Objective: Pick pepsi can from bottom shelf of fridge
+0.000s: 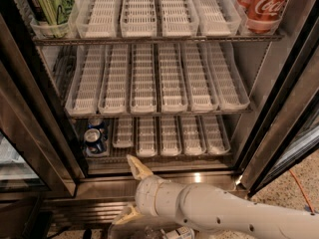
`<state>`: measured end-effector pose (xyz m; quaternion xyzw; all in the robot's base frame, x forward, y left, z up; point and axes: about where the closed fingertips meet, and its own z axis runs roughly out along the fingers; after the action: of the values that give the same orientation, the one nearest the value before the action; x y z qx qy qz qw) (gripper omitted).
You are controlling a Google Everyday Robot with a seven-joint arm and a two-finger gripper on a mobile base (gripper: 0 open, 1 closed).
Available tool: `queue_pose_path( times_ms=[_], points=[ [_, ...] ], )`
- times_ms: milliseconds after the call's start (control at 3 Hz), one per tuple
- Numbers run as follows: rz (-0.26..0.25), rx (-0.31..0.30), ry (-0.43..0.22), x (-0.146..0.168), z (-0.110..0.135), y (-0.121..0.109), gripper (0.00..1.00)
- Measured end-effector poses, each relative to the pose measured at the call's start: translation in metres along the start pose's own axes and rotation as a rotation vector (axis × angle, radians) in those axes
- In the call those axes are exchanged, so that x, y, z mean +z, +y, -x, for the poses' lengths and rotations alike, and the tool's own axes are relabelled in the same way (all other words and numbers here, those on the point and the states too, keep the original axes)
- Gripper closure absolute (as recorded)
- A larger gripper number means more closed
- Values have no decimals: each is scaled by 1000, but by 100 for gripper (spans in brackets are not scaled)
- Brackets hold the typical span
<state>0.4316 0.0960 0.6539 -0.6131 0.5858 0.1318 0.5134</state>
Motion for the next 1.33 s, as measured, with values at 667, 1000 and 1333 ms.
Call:
queue_pose_path(
  times_ms=[667,1000,1333],
  points=[
    [-1,-55,-84,33,-4,-5,0],
    [-31,-57,-98,37,-1,-1,0],
    [-105,-82,-139,55,1,7,0]
  ],
)
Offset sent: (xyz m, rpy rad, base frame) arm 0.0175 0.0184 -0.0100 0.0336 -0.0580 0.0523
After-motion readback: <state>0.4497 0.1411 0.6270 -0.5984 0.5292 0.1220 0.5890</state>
